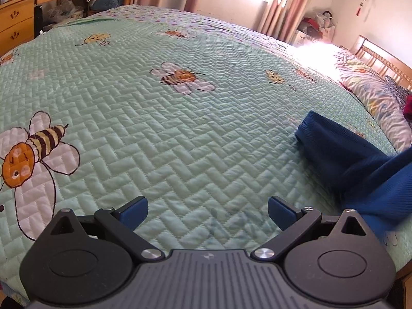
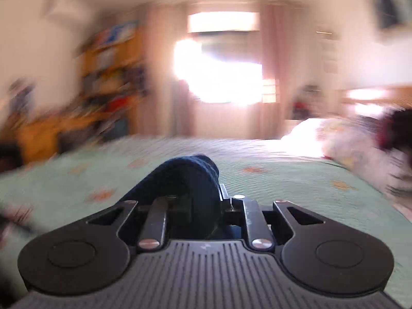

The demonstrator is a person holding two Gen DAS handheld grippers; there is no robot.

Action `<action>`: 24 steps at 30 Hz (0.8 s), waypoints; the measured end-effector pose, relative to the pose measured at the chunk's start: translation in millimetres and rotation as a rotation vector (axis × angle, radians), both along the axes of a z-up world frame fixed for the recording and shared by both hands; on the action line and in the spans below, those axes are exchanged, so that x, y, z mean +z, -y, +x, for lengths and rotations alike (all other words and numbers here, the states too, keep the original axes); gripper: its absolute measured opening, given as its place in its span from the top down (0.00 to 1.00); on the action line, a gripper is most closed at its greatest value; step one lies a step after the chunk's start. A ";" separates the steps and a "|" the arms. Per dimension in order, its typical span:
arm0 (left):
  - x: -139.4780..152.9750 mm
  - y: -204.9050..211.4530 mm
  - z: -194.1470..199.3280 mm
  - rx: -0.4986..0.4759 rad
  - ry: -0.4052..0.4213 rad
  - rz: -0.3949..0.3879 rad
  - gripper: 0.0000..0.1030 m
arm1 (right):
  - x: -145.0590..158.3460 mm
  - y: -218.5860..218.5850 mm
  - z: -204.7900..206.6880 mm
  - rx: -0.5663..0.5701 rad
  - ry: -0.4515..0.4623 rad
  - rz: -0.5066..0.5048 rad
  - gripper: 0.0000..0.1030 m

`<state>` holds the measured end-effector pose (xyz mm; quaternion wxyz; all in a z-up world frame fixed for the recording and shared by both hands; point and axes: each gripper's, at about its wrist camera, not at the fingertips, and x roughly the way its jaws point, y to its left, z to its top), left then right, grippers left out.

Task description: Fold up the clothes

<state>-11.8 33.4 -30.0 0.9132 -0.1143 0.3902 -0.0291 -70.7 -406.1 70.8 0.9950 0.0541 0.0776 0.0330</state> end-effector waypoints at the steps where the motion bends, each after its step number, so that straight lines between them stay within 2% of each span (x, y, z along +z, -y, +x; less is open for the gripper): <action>1: 1.7 2.7 -1.9 -0.006 0.004 0.008 0.03 | -0.7 30.6 9.6 -0.101 -0.011 0.079 0.81; 3: 3.7 5.3 -3.7 -0.012 0.008 0.016 0.03 | -17.7 88.3 29.8 -0.275 -0.090 0.228 0.80; 5: 4.6 6.2 -4.0 -0.015 0.009 0.021 0.03 | -48.3 120.8 47.5 -0.379 -0.237 0.260 0.80; 8: 3.0 7.3 -0.5 -0.014 0.004 0.024 0.03 | -90.0 121.2 52.0 -0.329 -0.359 0.238 0.79; 10: -0.4 10.1 2.9 -0.018 -0.010 0.025 0.03 | -113.2 114.5 50.5 -0.310 -0.403 0.251 0.76; 13: -5.7 17.7 4.9 -0.041 -0.024 0.040 0.03 | -130.4 112.1 44.2 -0.322 -0.421 0.274 0.74; 16: -7.8 20.5 6.4 -0.052 -0.027 0.048 0.03 | -127.0 113.5 40.0 -0.319 -0.415 0.266 0.67; 18: -8.8 19.0 7.6 -0.046 -0.029 0.041 0.03 | -118.9 116.3 34.8 -0.365 -0.414 0.241 0.44; 20: -10.5 17.1 8.7 -0.038 -0.033 0.033 0.03 | -111.1 118.0 25.7 -0.447 -0.406 0.201 0.29; 24: -13.3 17.8 8.6 -0.042 -0.041 0.028 0.03 | -94.9 118.2 10.0 -0.509 -0.348 0.153 0.28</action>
